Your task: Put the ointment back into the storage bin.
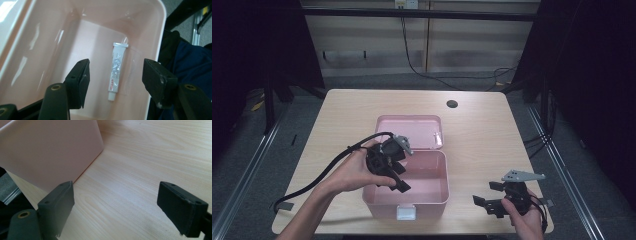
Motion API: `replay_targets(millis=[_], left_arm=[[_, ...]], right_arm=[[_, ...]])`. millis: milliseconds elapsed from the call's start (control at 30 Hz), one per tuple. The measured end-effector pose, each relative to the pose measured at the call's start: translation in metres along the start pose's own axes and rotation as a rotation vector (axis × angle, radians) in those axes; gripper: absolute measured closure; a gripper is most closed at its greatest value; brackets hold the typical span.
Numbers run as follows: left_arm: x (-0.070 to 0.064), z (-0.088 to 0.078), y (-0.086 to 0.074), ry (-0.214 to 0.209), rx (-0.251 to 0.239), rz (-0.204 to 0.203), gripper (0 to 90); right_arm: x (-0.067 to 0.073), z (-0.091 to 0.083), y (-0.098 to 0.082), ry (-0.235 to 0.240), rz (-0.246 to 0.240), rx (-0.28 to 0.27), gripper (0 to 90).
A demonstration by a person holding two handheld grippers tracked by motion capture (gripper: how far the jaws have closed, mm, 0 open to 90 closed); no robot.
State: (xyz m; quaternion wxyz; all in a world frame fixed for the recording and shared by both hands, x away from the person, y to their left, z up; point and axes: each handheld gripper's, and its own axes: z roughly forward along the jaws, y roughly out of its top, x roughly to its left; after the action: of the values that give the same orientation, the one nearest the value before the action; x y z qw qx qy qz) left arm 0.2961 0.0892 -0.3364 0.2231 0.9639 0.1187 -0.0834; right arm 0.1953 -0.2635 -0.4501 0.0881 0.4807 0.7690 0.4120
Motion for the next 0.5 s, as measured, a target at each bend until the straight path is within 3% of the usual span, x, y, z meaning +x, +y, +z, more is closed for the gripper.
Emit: replay_targets(millis=[367,500], left_arm=[[0.005,-0.02,-0.021,0.028,-0.03,-0.016,40.0],[0.003,-0.032,-0.029,0.041,-0.075,-0.028,40.5]], right_arm=[[0.0,0.0,0.0,-0.007,0.001,0.001,13.8],[0.0,0.0,0.0,-0.007,0.003,0.0,13.8]])
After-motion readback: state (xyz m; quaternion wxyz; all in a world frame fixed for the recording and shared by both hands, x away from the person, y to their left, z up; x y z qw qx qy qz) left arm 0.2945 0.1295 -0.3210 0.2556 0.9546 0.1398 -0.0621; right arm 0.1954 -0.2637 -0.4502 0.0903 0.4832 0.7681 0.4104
